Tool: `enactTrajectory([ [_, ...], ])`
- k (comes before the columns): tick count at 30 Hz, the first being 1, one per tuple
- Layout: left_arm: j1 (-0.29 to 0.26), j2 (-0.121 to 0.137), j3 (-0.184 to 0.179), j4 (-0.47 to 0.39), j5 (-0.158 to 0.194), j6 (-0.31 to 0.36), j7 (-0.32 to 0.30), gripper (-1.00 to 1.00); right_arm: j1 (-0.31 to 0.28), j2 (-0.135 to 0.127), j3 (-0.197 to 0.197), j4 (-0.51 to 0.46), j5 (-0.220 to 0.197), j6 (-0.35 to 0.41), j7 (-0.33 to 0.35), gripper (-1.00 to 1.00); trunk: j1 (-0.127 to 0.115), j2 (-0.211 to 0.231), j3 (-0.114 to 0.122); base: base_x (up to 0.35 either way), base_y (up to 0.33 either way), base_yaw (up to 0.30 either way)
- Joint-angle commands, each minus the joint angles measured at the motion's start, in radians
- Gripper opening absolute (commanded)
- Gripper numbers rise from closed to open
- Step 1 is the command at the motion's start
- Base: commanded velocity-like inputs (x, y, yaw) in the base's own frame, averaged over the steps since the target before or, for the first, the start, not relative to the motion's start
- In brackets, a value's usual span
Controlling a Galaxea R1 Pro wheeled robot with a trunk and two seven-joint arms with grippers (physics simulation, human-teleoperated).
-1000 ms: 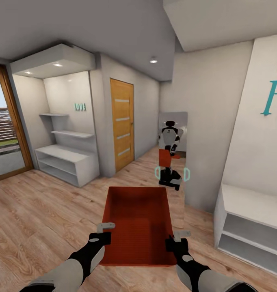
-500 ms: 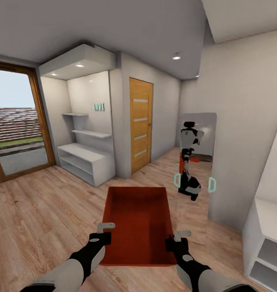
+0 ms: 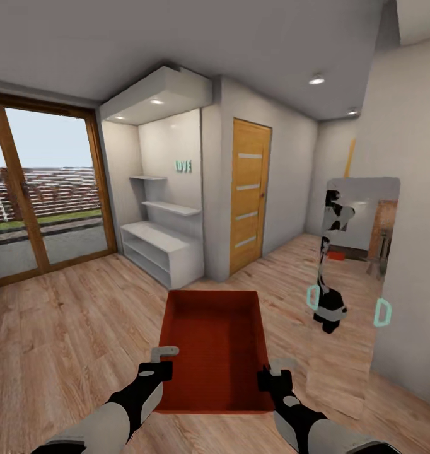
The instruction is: Move the two storage containers from the living room to the garage. In the garage, place one container on the floor and stack the other container on top of it (either order is fine).
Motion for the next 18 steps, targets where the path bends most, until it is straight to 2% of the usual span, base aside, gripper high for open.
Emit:
enactTrajectory([
  [1, -0.001, 0.008, 0.038, 0.002, -0.005, 0.004, 0.016, -1.0, -0.001, 0.0, 0.008, -0.002, -0.007, -0.012, -0.004, -1.0, 0.001, -0.001, -0.002, 0.322, 0.0, 0.285],
  [6, -0.001, 0.008, 0.038, 0.002, -0.005, 0.004, 0.016, -1.0, 0.0, -0.001, 0.008, -0.002, -0.007, -0.012, -0.003, -1.0, 0.001, -0.001, -0.002, 0.322, 0.0, 0.151],
  [18, -0.001, 0.008, 0.038, 0.002, -0.005, 0.004, 0.016, -1.0, -0.001, -0.001, 0.008, -0.002, -0.007, -0.011, -0.002, -1.0, 0.001, -0.001, -0.002, 0.322, 0.0, 0.009],
])
